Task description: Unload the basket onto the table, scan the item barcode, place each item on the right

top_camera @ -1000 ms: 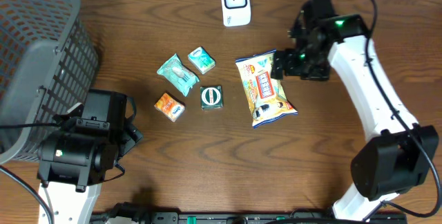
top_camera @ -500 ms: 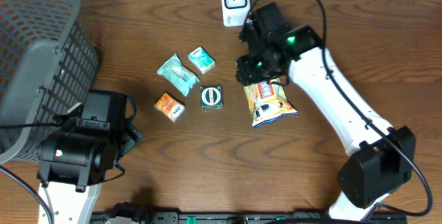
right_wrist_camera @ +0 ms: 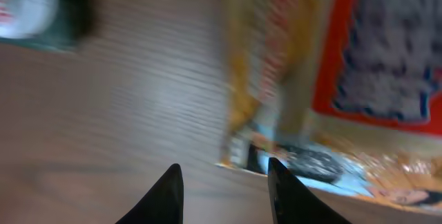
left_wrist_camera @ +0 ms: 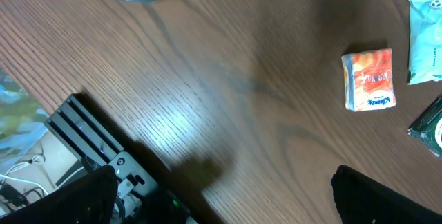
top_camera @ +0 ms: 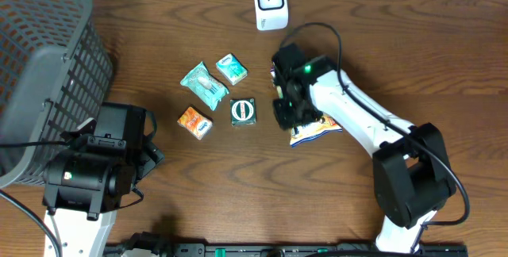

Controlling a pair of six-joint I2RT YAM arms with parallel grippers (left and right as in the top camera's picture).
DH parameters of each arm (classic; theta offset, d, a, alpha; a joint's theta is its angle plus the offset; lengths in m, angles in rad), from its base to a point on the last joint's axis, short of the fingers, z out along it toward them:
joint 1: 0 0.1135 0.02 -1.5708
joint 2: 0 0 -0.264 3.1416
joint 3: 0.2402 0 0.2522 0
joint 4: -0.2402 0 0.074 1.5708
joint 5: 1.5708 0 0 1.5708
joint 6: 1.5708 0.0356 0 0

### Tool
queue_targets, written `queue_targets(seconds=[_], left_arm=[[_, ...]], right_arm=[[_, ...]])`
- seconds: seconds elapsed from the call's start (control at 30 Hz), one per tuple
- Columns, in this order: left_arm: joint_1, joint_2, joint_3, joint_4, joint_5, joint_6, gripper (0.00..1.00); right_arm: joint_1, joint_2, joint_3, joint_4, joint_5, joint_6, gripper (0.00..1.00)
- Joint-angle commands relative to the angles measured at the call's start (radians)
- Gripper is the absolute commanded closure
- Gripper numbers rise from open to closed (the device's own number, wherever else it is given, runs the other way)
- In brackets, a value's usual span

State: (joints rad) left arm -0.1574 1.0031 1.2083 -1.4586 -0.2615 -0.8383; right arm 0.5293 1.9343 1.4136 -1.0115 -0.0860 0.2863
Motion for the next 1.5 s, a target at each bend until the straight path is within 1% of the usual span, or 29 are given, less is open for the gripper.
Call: queue_targets(seconds=[0.0,0.1,0.17,0.27,0.33,0.37,0.43,0.5,0.6,0.67,0.73,0.77,0.9,1.0,1.07,1.17,1.3,1.47], left_arm=[[0.004,-0.005,0.019,-0.003,-0.016,-0.009,0.02],[0.004,-0.005,0.019,-0.003,-0.016,-0.01,0.02],[0.004,-0.005,0.019,-0.003,-0.016,-0.01,0.02],[0.004,-0.005,0.019,-0.003,-0.016,-0.01,0.03],[0.004,-0.005,0.019,-0.003,-0.016,-0.009,0.02],[0.004,-0.005,0.019,-0.003,-0.016,-0.01,0.02],[0.004,-0.005,0.019,-0.003,-0.016,-0.01,0.03],[0.004,-0.005,0.019,-0.003,-0.016,-0.01,0.02],[0.004,-0.005,0.019,-0.003,-0.016,-0.01,0.02],[0.004,-0.005,0.019,-0.003,-0.016,-0.01,0.02],[0.004,-0.005,0.019,-0.003,-0.016,-0.01,0.02],[0.004,-0.005,0.019,-0.003,-0.016,-0.01,0.02],[0.004,-0.005,0.019,-0.003,-0.016,-0.009,0.03],[0.004,-0.005,0.019,-0.003,-0.016,-0.01,0.03],[0.004,-0.005,0.019,-0.003,-0.016,-0.009,0.03],[0.004,-0.005,0.019,-0.003,-0.016,-0.01,0.02],[0.004,-0.005,0.019,-0.003,-0.016,-0.01,0.02],[0.004,-0.005,0.019,-0.003,-0.016,-0.01,0.03]], right_arm=[[-0.025,0.004,-0.04,0.0,0.126,0.081,0.66],[-0.059,0.003,-0.05,-0.027,0.197,0.091,0.7],[-0.092,0.003,-0.047,-0.055,0.265,0.122,0.71],[-0.155,0.003,-0.028,-0.097,0.316,0.129,0.72],[-0.206,0.003,0.008,-0.145,0.311,0.128,0.78],[-0.24,0.003,0.049,-0.191,0.261,0.119,0.86],[-0.264,0.002,0.092,-0.226,0.18,0.076,0.92],[-0.278,0.002,0.144,-0.257,0.048,0.005,0.98],[-0.275,0.002,0.191,-0.262,-0.159,-0.089,0.99],[-0.261,0.002,0.196,-0.233,-0.293,-0.15,0.99],[-0.238,0.003,0.192,-0.198,-0.366,-0.181,0.99],[-0.224,0.003,0.187,-0.175,-0.37,-0.179,0.99],[-0.141,0.003,0.146,-0.039,-0.327,-0.174,0.95],[-0.079,0.003,0.086,0.068,-0.217,-0.09,0.9],[-0.042,0.003,0.036,0.116,-0.141,-0.036,0.9],[-0.007,0.003,-0.031,0.16,-0.082,0.01,0.91],[0.005,0.003,-0.121,0.222,-0.013,0.085,0.92],[-0.035,0.003,-0.199,0.245,0.09,0.161,0.92]])
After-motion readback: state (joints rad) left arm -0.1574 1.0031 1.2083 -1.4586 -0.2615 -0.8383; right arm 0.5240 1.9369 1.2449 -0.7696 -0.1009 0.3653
